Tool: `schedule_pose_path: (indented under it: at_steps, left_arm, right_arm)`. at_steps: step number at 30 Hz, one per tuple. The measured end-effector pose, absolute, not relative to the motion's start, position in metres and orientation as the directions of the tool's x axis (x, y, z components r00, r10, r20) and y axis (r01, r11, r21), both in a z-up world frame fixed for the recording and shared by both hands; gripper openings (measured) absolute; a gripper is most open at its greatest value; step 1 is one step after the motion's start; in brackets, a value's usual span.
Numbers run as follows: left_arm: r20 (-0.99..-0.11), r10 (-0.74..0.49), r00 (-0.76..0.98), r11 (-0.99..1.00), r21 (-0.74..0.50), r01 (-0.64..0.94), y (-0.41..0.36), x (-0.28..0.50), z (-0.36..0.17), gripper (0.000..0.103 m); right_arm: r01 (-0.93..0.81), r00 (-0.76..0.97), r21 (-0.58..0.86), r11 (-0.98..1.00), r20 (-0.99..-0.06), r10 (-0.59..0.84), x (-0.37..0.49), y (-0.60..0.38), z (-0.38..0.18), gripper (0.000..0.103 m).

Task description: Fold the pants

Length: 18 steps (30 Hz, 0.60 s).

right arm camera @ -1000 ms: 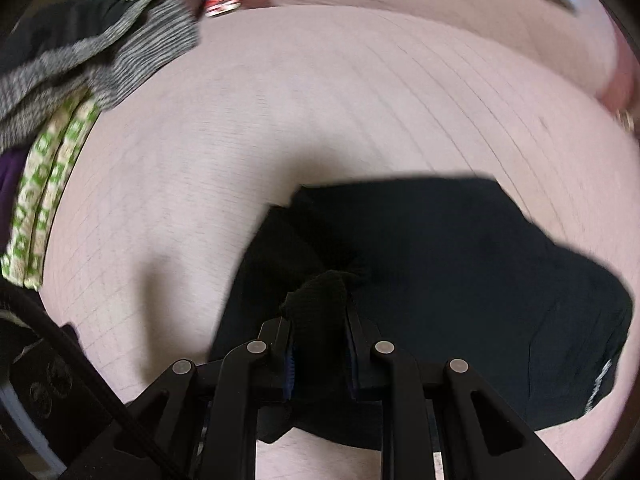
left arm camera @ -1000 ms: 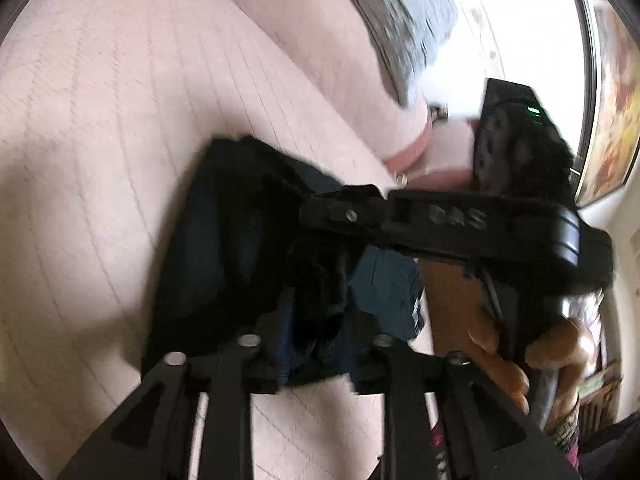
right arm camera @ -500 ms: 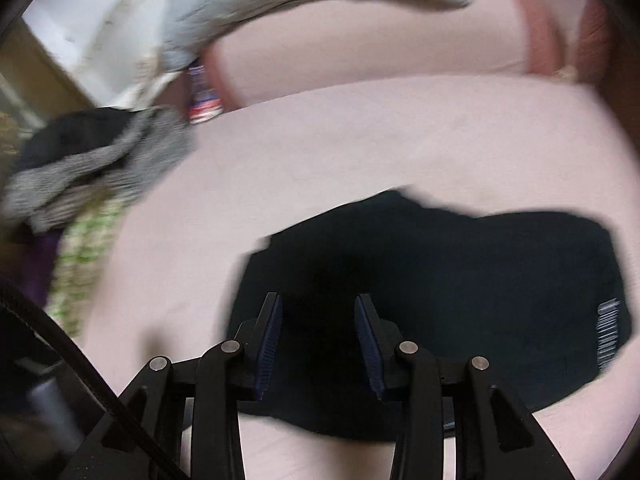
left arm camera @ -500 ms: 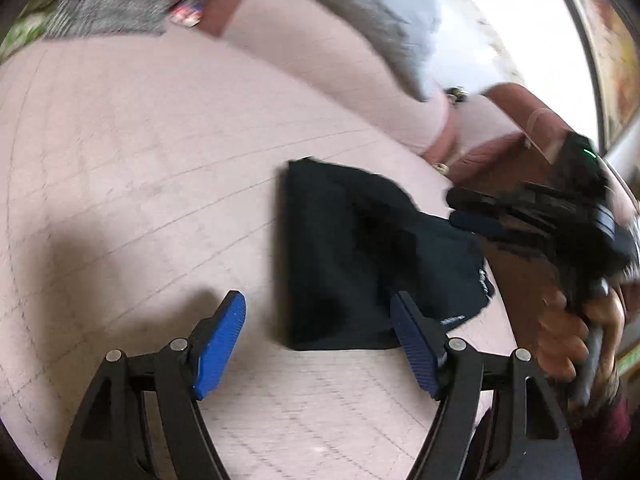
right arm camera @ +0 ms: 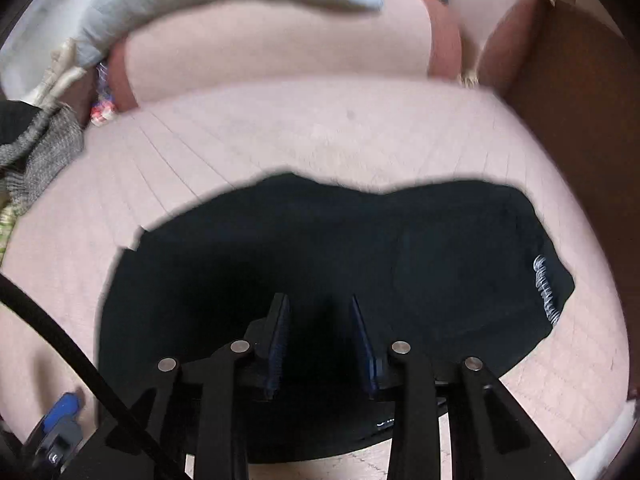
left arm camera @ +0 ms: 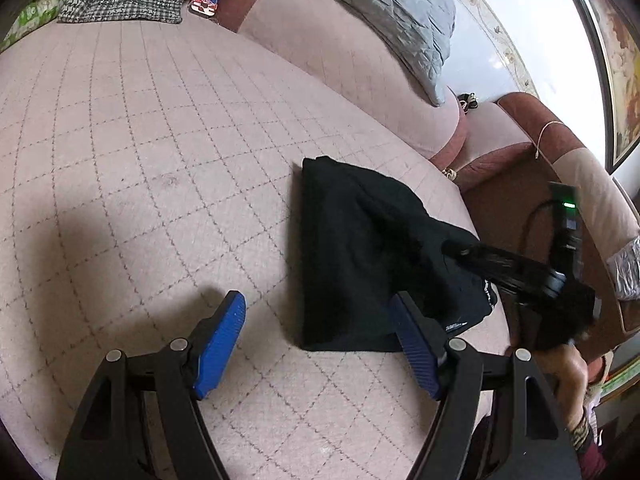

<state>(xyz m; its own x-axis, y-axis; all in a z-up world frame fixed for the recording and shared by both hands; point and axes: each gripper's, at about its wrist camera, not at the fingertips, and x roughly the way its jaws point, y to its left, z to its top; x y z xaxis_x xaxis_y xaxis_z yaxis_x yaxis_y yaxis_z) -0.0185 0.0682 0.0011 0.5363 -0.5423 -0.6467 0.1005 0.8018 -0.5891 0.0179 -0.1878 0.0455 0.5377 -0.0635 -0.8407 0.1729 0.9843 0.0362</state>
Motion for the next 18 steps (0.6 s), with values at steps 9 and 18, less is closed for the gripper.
schedule_pose_path:
  at_steps: [9,18]
  left_arm:
    - [-0.691,-0.445,0.569,0.861,-0.506,0.059,0.073,-0.019,0.003,0.074]
    - [-0.718,-0.322,0.617,0.929,-0.365,0.061,0.067,-0.024,0.012,0.074]
  right_arm:
    - [-0.014,0.368,0.576,0.817,-0.757,0.54,0.035,-0.162,0.006,0.048]
    - [0.145,0.584,0.365,0.92,-0.782,0.218,-0.001,-0.249,0.046,0.05]
